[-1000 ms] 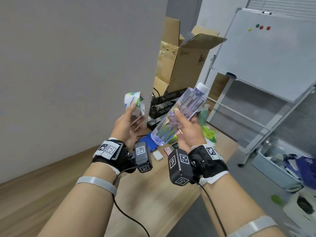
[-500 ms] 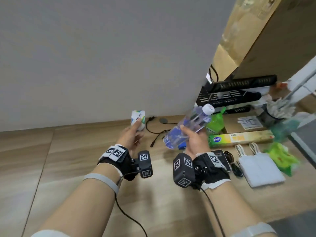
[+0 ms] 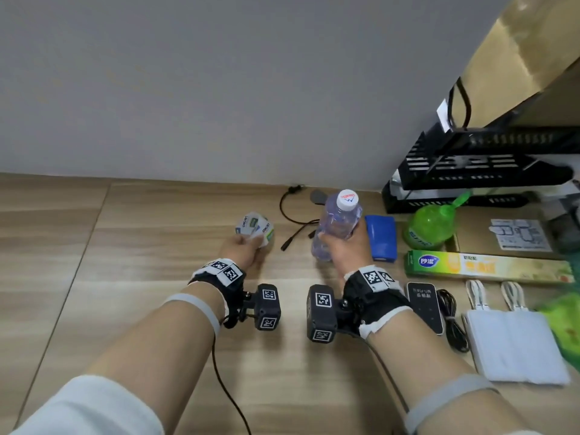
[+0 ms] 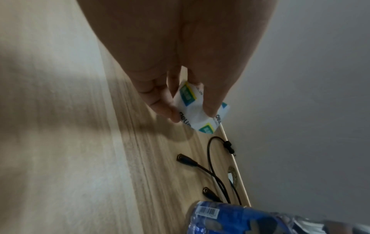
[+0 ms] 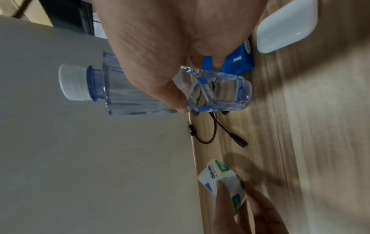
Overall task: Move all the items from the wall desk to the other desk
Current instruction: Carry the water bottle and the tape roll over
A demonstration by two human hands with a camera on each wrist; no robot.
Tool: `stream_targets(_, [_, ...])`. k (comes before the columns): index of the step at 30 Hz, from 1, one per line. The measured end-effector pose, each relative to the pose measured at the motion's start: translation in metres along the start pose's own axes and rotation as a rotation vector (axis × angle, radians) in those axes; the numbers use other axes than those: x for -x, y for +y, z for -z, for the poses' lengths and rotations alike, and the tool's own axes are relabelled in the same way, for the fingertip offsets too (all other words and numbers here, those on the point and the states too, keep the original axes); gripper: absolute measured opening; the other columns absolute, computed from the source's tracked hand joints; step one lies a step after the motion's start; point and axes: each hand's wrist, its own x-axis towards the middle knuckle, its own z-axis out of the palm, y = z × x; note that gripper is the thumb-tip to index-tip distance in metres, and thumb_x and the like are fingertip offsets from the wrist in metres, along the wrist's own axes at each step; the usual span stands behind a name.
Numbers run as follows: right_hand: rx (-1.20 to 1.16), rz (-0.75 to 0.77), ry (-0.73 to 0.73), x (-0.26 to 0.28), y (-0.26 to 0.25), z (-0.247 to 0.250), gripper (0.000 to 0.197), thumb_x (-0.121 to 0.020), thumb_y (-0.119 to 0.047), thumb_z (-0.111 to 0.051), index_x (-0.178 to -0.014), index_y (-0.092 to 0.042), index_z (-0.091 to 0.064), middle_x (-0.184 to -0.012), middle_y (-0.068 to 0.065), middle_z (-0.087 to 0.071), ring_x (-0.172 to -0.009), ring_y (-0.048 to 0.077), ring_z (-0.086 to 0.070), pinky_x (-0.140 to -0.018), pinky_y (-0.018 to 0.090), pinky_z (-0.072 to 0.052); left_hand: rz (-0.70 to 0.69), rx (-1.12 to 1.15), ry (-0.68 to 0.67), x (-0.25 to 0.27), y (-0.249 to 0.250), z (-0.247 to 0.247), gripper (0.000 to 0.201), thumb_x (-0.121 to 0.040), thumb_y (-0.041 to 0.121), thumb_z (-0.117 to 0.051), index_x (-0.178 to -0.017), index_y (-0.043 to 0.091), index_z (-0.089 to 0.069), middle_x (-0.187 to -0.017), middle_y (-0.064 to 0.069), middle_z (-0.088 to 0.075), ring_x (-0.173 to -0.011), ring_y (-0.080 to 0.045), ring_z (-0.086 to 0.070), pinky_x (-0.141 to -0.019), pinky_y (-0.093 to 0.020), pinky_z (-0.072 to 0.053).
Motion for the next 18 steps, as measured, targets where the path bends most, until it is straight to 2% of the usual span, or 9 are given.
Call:
stream_targets(3, [-0.001,0.041,-0.006,-0.009,0.001,0.001,0.074,-0.079,0.001,-0.073,-0.143,-0.019,-0.041,-0.13,-0.002,-0.06,-0.113,0.013,-0.058,-0.1,0.031,-0.046,0.009,-0.009,-0.026,-0.016,-0.005,-0.007,0.033,-0.063,0.041,-0.064,-0.087,0.019,-0.07,-0.1,-0.013,-0.074,-0.092,-0.033,-0.07,-0.09,-0.049,-0.057])
stream_targets(5, [0.031,0.097,-0.018,-0.015,-0.001,-0.001,0.073,-0.08,0.002,-0.073,-0.142,-0.019,-0.041,-0.128,-0.003,-0.058,-0.112,0.01,-0.056,-0.093,0.023,-0.044,0.008,0.015,-0.062,-0.019,-0.003,-0.011,0.033,-0.068,0.033,-0.064,-0.098,0.02,-0.071,-0.105,-0.016,-0.073,-0.095,-0.033,-0.07,-0.092,-0.05,-0.056])
stream_targets(6, [0.051,0.121,-0.026,-0.02,-0.003,-0.003,0.072,-0.079,0.003,-0.073,-0.14,-0.021,-0.042,-0.128,-0.004,-0.058,-0.112,0.01,-0.057,-0.092,0.022,-0.045,0.006,0.047,-0.084,-0.017,0.001,-0.013,0.041,-0.069,0.029,-0.063,-0.108,0.017,-0.07,-0.107,-0.017,-0.072,-0.094,-0.032,-0.07,-0.093,-0.05,-0.056])
stream_targets(8, [0.072,0.146,-0.039,-0.029,-0.004,-0.008,0.069,-0.078,0.002,-0.074,-0.136,-0.024,-0.045,-0.124,-0.005,-0.06,-0.111,0.01,-0.059,-0.093,0.023,-0.047,0.012,0.119,-0.127,-0.009,0.009,-0.016,0.056,-0.07,0.025,-0.064,-0.125,0.013,-0.063,-0.107,-0.016,-0.071,-0.094,-0.03,-0.069,-0.096,-0.051,-0.054])
stream_targets(11, [0.102,0.157,-0.033,-0.038,-0.007,-0.014,0.063,-0.078,-0.003,-0.076,-0.132,-0.022,-0.049,-0.117,-0.006,-0.063,-0.106,0.012,-0.061,-0.095,0.027,-0.048,0.02,0.243,-0.166,0.001,0.019,-0.015,0.054,-0.084,0.013,-0.064,-0.137,0.014,-0.053,-0.12,-0.015,-0.064,-0.106,-0.029,-0.065,-0.099,-0.045,-0.053])
stream_targets(13, [0.12,0.167,-0.025,-0.043,-0.008,-0.017,0.061,-0.077,-0.004,-0.076,-0.13,-0.021,-0.05,-0.114,-0.006,-0.062,-0.105,0.013,-0.061,-0.093,0.027,-0.047,0.024,0.279,-0.194,0.005,0.019,-0.01,0.048,-0.093,0.008,-0.059,-0.14,0.014,-0.049,-0.126,-0.015,-0.06,-0.115,-0.029,-0.061,-0.092,-0.038,-0.055])
stream_targets(15, [0.148,0.149,-0.013,-0.047,-0.009,-0.019,0.059,-0.078,-0.006,-0.076,-0.128,-0.021,-0.05,-0.113,-0.006,-0.062,-0.102,0.013,-0.061,-0.09,0.027,-0.047,0.028,0.291,-0.206,0.009,0.018,-0.002,0.046,-0.095,0.011,-0.057,-0.14,0.015,-0.049,-0.129,-0.013,-0.058,-0.118,-0.027,-0.058,-0.084,-0.032,-0.053])
stream_targets(18, [0.183,0.031,0.052,-0.046,-0.006,-0.026,0.062,-0.075,-0.013,-0.077,-0.128,-0.019,-0.045,-0.117,0.001,-0.062,-0.098,0.019,-0.061,-0.085,0.031,-0.05,0.032,0.281,-0.183,0.015,0.016,0.015,0.039,-0.096,0.014,-0.055,-0.135,0.016,-0.055,-0.126,-0.009,-0.059,-0.117,-0.025,-0.058,-0.093,-0.035,-0.051])
